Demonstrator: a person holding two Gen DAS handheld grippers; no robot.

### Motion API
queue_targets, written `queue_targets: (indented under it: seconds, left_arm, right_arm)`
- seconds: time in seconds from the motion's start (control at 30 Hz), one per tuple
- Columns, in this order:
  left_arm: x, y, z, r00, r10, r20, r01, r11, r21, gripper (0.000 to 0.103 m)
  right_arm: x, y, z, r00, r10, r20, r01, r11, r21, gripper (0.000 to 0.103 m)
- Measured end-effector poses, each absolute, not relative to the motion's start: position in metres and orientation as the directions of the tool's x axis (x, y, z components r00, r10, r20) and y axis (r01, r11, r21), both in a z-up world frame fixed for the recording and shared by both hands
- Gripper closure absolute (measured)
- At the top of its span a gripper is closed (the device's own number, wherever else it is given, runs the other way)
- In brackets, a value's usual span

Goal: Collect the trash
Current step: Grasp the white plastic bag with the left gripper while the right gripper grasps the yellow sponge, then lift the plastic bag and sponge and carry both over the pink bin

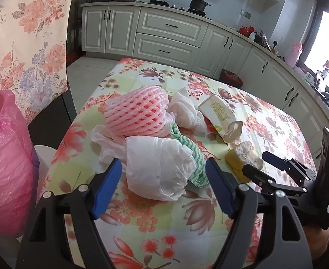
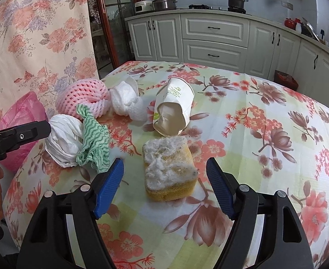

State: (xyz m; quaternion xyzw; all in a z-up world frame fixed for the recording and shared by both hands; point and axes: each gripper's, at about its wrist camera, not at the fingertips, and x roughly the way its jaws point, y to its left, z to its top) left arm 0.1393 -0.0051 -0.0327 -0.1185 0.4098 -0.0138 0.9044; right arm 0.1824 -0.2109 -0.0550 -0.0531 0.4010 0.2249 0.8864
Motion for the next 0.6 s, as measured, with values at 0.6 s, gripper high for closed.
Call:
queue_targets:
  seconds: [0.6]
  left_arm:
    - [0.153,-0.011,-0.057,0.614,-0.126,-0.779,-0.05,0.979,-0.198,0.059]
  right_arm:
    - [0.188,-0.211,-0.07,0.543,0.325,-0.775,-0.438,0.896,0.068,0.056]
